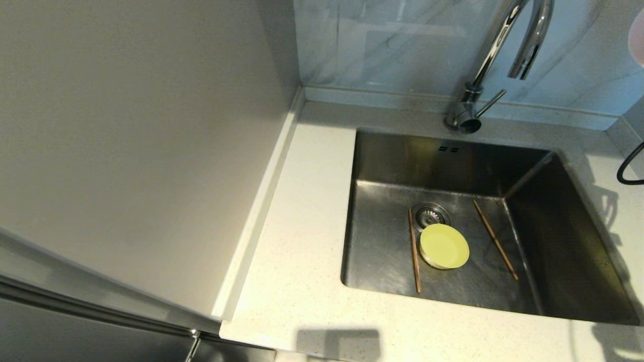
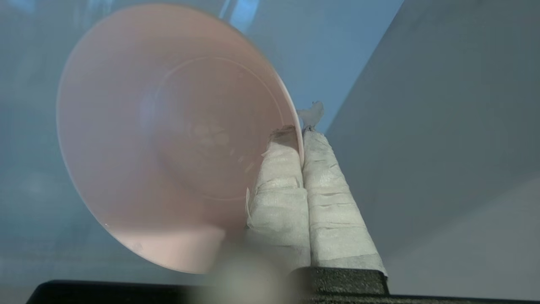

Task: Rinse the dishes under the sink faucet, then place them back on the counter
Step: Put a bowl back to the table from the sink

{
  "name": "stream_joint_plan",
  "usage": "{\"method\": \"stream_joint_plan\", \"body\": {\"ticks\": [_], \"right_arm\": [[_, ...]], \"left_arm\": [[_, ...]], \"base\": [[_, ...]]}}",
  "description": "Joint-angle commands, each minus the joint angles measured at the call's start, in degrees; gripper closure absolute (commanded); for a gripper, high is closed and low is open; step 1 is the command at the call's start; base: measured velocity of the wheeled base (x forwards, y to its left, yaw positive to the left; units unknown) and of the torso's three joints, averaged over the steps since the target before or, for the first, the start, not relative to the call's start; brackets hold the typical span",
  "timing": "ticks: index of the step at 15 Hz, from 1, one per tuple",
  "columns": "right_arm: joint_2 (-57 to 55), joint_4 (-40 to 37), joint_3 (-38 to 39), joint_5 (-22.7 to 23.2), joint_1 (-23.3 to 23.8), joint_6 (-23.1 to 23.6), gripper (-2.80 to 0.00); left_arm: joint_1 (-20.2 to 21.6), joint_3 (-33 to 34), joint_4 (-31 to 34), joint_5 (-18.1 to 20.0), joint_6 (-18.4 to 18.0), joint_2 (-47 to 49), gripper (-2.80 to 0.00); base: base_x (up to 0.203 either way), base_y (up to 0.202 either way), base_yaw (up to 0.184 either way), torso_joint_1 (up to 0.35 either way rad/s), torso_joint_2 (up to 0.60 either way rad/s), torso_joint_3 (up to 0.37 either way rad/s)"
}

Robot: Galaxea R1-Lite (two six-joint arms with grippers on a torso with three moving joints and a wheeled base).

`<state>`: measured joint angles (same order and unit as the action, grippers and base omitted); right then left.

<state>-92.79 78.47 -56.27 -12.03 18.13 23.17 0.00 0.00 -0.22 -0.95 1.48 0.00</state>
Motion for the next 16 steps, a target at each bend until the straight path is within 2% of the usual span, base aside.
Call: {"method": "stream_joint_plan", "body": {"ticks": [1, 3, 5, 6, 7, 8, 9, 10, 12, 16], "right_arm": [[1.45, -16.03, 0.96, -0.42, 1.11, 0.22, 0.0], [3.32, -45.06, -3.18, -0.58, 3.89, 0.25, 0.0], [4.66, -79.87, -13.24, 0.32, 6.99, 0.15, 0.0], [5.0, -94.14, -20.37, 1.71, 8.59, -0.08, 0.0], [5.31, -105.99, -26.49, 4.78, 10.35, -1.01, 0.0], [5.7, -113.14, -30.07, 11.04, 11.85, -2.63, 0.0], [6.12, -115.68, -31.35, 17.54, 13.25, -3.58, 0.0], [6.41, -115.7, -31.24, 21.22, 15.18, -3.45, 0.0], [5.6, -115.9, -30.65, 21.56, 16.64, -1.1, 0.0], [1.93, -115.65, -31.14, 21.02, 16.59, -1.11, 0.0]], "left_arm": [[0.0, 0.0, -0.04, -0.02, 0.01, -0.18, 0.0], [0.0, 0.0, -0.04, -0.02, 0.01, -0.18, 0.0], [0.0, 0.0, -0.04, -0.02, 0.01, -0.18, 0.0], [0.0, 0.0, -0.04, -0.02, 0.01, -0.18, 0.0], [0.0, 0.0, -0.04, -0.02, 0.01, -0.18, 0.0], [0.0, 0.0, -0.04, -0.02, 0.01, -0.18, 0.0], [0.0, 0.0, -0.04, -0.02, 0.01, -0.18, 0.0], [0.0, 0.0, -0.04, -0.02, 0.01, -0.18, 0.0], [0.0, 0.0, -0.04, -0.02, 0.01, -0.18, 0.0], [0.0, 0.0, -0.04, -0.02, 0.01, -0.18, 0.0]], "base": [[0.0, 0.0, 0.0, 0.0, 0.0, 0.0], [0.0, 0.0, 0.0, 0.0, 0.0, 0.0], [0.0, 0.0, 0.0, 0.0, 0.0, 0.0], [0.0, 0.0, 0.0, 0.0, 0.0, 0.0], [0.0, 0.0, 0.0, 0.0, 0.0, 0.0], [0.0, 0.0, 0.0, 0.0, 0.0, 0.0], [0.0, 0.0, 0.0, 0.0, 0.0, 0.0], [0.0, 0.0, 0.0, 0.0, 0.0, 0.0], [0.0, 0.0, 0.0, 0.0, 0.0, 0.0], [0.0, 0.0, 0.0, 0.0, 0.0, 0.0]]}}
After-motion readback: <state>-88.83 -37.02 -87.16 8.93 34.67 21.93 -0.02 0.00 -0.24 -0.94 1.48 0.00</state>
